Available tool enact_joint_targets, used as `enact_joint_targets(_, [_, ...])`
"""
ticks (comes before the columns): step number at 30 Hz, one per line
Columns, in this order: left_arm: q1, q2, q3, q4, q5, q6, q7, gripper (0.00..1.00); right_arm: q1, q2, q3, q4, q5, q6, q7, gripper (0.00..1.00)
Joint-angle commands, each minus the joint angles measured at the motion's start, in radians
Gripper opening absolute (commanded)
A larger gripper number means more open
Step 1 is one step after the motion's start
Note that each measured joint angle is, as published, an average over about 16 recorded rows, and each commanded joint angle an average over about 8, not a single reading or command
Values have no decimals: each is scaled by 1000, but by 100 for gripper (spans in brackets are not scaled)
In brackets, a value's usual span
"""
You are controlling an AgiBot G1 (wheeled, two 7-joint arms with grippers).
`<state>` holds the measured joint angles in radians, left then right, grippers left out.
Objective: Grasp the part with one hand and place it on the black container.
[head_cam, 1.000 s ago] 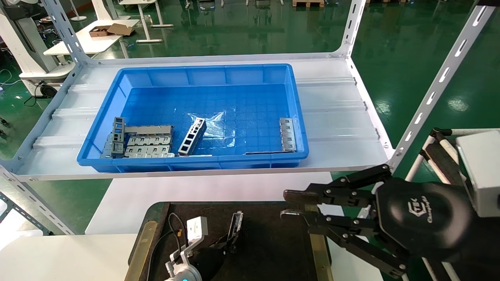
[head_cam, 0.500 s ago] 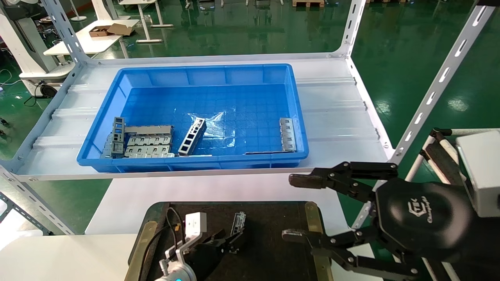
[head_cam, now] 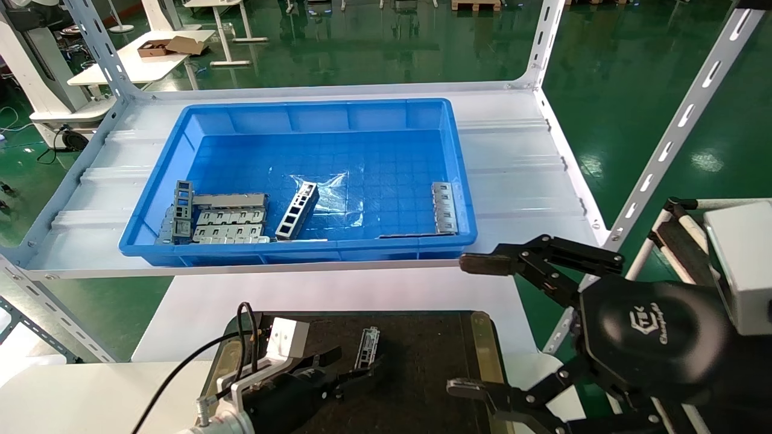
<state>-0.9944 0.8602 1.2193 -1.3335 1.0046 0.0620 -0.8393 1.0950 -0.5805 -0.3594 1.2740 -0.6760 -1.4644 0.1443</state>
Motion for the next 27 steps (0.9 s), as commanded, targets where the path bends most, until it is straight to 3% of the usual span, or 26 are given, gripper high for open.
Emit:
enact_joint_targets(1, [-5,-29,-17,-21,17,49,10,100,0,0,0,0,0,0,0,100])
enact_joint_targets(6, [11,-70,-119,-26,-22,218,107,100,0,0,0,0,0,0,0,100])
enact_joint_targets(15, [83,-141,-307,-22,-161,501,383,100,0,0,0,0,0,0,0,100])
enact_joint_targets(27, [127,-253,-418,-18,-266,686,556,100,0,0,0,0,0,0,0,100])
